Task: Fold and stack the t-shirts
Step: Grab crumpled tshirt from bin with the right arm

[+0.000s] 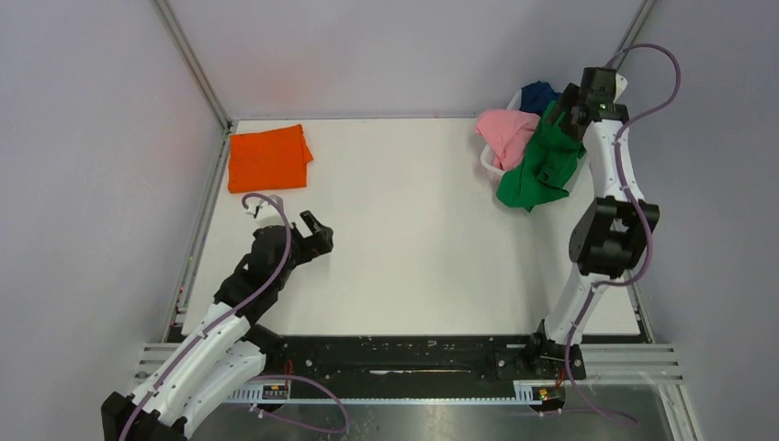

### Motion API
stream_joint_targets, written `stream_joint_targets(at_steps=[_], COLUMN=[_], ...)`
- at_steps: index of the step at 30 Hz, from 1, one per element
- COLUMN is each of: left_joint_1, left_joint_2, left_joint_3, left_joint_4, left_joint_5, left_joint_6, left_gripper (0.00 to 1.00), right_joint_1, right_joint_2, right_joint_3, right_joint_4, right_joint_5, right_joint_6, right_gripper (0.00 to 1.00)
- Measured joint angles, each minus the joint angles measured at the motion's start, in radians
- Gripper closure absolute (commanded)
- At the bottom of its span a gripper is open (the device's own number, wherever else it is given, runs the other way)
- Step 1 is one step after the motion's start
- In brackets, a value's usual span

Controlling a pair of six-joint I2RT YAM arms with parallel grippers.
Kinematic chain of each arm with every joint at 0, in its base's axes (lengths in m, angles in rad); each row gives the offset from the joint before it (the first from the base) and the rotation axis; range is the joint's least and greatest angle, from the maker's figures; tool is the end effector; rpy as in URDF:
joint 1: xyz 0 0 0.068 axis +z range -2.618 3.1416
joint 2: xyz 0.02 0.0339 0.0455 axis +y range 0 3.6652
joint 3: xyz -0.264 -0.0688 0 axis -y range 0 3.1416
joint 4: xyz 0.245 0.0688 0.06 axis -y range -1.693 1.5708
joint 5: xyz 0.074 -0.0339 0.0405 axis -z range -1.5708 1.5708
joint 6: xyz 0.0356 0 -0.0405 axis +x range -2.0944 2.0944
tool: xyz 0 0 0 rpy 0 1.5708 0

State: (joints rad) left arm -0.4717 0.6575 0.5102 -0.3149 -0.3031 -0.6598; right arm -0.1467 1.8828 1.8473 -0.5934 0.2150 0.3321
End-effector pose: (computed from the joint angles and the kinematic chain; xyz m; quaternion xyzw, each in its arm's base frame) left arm 0.1463 -0.0627 0.2501 -0.1580 0.8293 -0.1705 0.5081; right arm 0.4302 -0.0712 0.3520 0.2574 0.8492 -0.0534 0.4580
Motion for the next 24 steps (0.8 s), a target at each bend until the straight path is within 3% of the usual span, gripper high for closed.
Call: stream_joint_targets(at_steps=[3,6,7,11,13,18,24], left_joint_1=[0.0,0.0,0.0,0.0,0.0,0.0,0.0], left_joint_2=[0.023,0.056,0.063,0.084,0.086,0.068,-0.054], left_joint_3=[0.01,0.03,0.035,0.045,0.047,0.052,0.048], left_joint_4=[-0.003,-0.006,-0.006,-0.008,-0.018,-0.051,-0.057], left_joint_5=[0.0,0.0,0.001,0.001,0.001,0.003,0.008], left_joint_6=[0.0,-0.003,-0.004,-0.004,-0.004,-0.004,-0.017], left_gripper=[0.01,0.01,0.01,0.01,0.01,0.01,0.01], right_joint_1=[-0.023,-0.039,-0.043,-0.065,-0.079,-0.108,-0.106], right_joint_2=[0.163,0.326,0.378,0.523,0.537,0.493,0.212], right_joint_3=[0.16,0.326,0.386,0.571,0.593,0.576,0.445], right_joint_4=[-0.008,-0.029,-0.047,-0.104,-0.121,-0.132,-0.139], right_joint_5=[-0.023,-0.046,-0.051,-0.098,-0.143,-0.248,-0.394], right_joint_6=[0.005,0.016,0.02,0.048,0.082,0.106,0.107], right_gripper=[0.15,0.31,0.39,0.87,1.0,1.0,1.0])
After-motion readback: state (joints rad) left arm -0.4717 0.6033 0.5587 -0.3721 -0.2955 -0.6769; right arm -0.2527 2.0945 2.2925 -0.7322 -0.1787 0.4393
